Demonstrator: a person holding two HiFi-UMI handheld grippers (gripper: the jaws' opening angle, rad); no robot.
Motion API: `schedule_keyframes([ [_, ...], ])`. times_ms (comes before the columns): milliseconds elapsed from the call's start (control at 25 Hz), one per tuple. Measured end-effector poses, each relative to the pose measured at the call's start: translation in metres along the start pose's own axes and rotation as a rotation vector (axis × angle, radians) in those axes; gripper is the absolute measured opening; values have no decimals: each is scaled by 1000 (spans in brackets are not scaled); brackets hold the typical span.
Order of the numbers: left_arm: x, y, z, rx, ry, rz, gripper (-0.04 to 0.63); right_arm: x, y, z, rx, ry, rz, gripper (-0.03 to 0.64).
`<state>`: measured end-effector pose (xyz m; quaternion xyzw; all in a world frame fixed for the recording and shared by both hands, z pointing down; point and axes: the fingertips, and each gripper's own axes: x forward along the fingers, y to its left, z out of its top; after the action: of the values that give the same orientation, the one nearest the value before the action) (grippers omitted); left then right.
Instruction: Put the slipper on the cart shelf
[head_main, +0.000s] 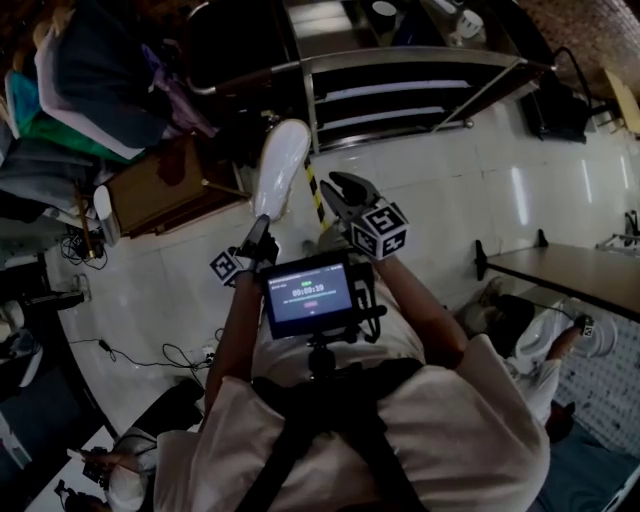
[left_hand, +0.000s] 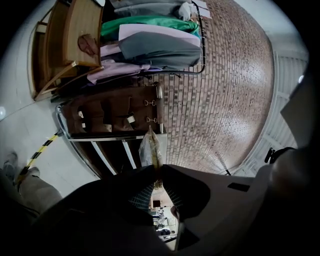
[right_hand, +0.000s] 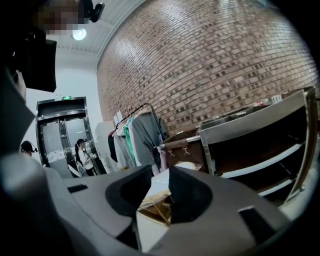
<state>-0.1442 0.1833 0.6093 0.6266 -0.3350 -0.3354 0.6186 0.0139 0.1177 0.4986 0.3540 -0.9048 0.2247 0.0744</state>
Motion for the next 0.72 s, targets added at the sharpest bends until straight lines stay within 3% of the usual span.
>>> schedule_keyframes([
  [240,11,-1,3,29,7,-12,51,0,-8,8,-19,10,-16,115],
  [720,94,19,-25,-45,10,55,51,11,-80,31,-33,59,40,115],
])
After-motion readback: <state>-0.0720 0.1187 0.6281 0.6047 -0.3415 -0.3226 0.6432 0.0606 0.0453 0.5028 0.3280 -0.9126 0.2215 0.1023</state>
